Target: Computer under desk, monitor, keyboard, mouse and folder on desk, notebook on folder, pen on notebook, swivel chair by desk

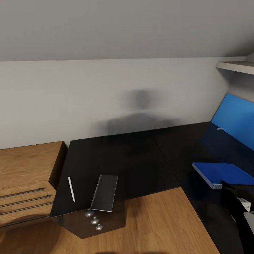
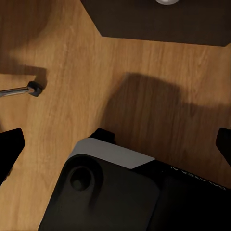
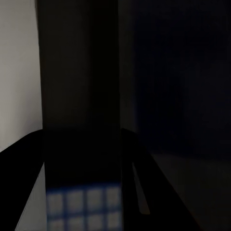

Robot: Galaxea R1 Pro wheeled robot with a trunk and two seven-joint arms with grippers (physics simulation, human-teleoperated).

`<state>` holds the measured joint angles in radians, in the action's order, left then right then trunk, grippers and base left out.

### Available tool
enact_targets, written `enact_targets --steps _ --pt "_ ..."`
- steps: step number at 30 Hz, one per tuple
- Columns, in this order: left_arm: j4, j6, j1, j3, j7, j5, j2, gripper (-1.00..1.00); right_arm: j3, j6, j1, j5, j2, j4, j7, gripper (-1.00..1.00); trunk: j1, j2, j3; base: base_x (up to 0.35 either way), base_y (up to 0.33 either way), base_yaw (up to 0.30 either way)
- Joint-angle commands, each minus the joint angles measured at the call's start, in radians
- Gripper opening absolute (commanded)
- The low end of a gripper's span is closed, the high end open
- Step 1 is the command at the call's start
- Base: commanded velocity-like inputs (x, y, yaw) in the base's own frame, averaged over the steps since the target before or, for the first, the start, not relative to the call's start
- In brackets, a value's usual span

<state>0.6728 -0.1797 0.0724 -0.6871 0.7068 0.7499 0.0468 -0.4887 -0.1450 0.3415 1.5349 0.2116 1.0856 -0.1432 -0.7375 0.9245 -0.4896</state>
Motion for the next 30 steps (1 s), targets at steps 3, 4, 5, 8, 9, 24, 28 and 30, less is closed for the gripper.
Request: enact_targets --steps 3,4,5,8,9,24,28,30 --pt "0.001 -0.007 0.001 -0.006 0.005 0.01 -0.001 1.0 -0.002 -0.004 0.001 0.012 -0.004 0.006 -0.006 -1.0 0.0 0.001 -0.001 0.0 0.0 0.0" --pt "0.001 -0.007 0.001 -0.006 0.005 0.01 -0.001 1.0 -0.002 -0.004 0.001 0.012 -0.004 0.007 -0.006 -1.0 0.0 0.001 -0.001 0.0 0.0 0.0" --pt "0.001 -0.007 0.001 -0.006 0.004 0.009 -0.001 1.0 -0.002 -0.004 0.001 0.012 -0.004 0.008 -0.006 -1.0 0.0 0.001 -0.001 0.0 0.0 0.0" --pt "0.001 -0.007 0.001 -0.006 0.004 0.009 0.0 1.0 -0.001 -0.007 0.001 0.013 -0.005 0.01 -0.008 -1.0 0.0 0.001 -0.001 0.0 0.0 0.0" --pt "0.001 -0.007 0.001 -0.006 0.004 0.009 0.0 1.0 0.0 -0.008 0.001 0.013 -0.005 0.011 -0.008 -1.0 0.0 0.001 -0.001 0.0 0.0 0.0" --pt "0.001 -0.007 0.001 -0.006 0.005 0.011 -0.001 1.0 0.001 -0.007 0.001 0.009 -0.011 0.031 -0.014 1.0 0.0 0.001 -0.001 0.0 0.0 0.0" --pt "0.001 -0.006 0.001 -0.006 0.004 0.011 -0.001 1.0 0.001 -0.008 0.001 0.008 -0.011 0.033 -0.013 1.0 0.0 0.001 -0.001 -0.165 0.0 0.0" --pt "0.001 -0.006 0.001 -0.006 0.004 0.011 -0.001 1.0 0.001 -0.008 0.001 0.008 -0.011 0.033 -0.013 1.0 0.0 0.001 -0.001 -0.293 0.0 0.0"
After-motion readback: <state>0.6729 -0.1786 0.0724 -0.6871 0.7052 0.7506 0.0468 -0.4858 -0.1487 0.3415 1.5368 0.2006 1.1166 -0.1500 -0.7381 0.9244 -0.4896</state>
